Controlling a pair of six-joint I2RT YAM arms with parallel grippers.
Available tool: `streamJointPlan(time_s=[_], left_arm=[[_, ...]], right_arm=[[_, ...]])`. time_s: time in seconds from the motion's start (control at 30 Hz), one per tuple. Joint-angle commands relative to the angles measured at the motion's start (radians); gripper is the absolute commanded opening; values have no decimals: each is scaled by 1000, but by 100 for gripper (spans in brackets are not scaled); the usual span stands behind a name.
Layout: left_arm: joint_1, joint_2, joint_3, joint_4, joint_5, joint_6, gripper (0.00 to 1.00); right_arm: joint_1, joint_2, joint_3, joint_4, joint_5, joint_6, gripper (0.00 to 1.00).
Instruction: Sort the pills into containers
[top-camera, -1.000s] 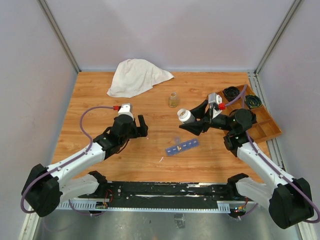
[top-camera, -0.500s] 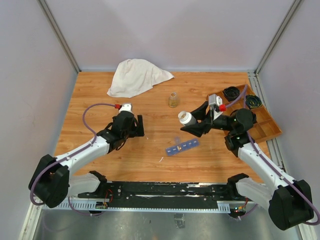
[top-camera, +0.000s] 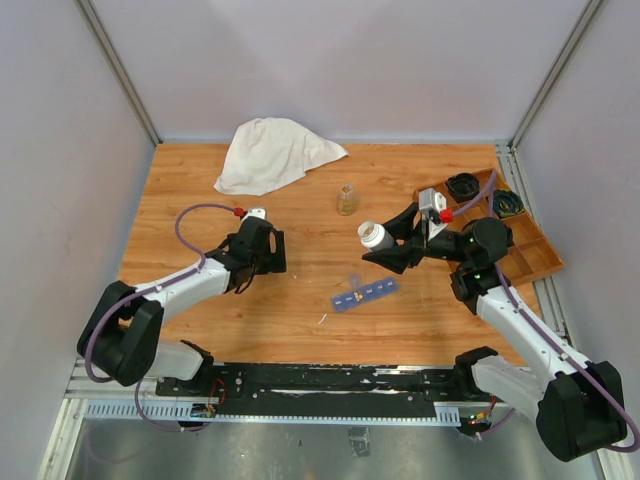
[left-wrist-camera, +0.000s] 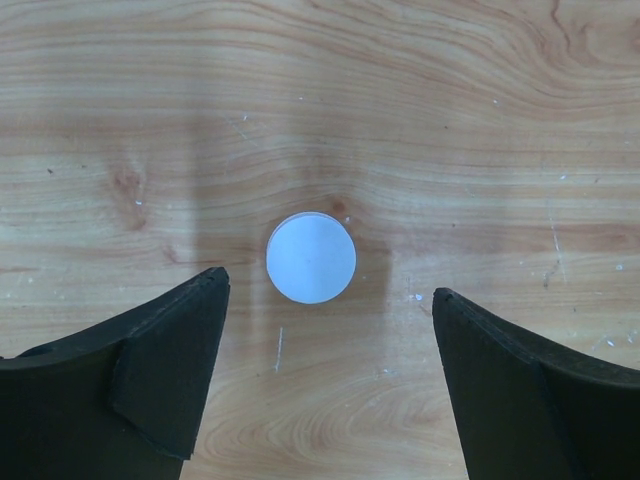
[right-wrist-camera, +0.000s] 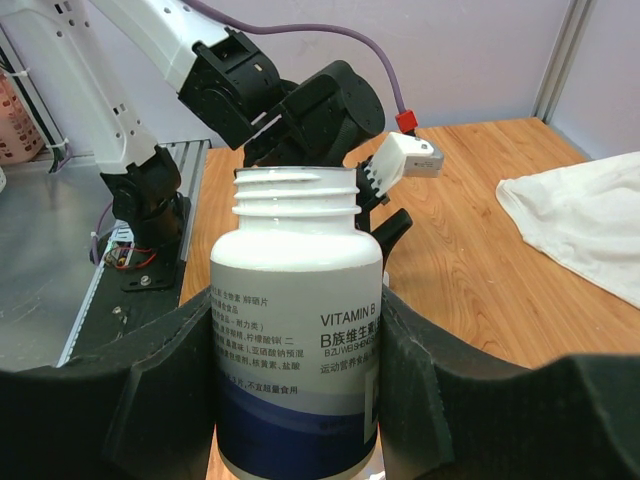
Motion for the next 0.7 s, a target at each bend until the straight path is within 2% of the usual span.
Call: streamJointPlan(time_s=[0.0, 0.1, 0.37, 0.53, 0.67], left_arm=[[12, 38, 50, -13, -42, 11, 87], [12, 63, 62, -30, -64, 10, 73], [17, 159, 104, -36, -51, 30, 71], [19, 202, 117, -41, -51, 31, 63], [19, 210, 116, -41, -42, 27, 63]], right_arm=[[-15, -7, -13, 31, -8, -3, 1], [-15, -6, -14, 34, -10, -2, 1], [-14, -2, -15, 41, -13, 4, 1], [-14, -1, -16, 40, -14, 4, 1], [-13, 4, -15, 45, -14, 11, 1]])
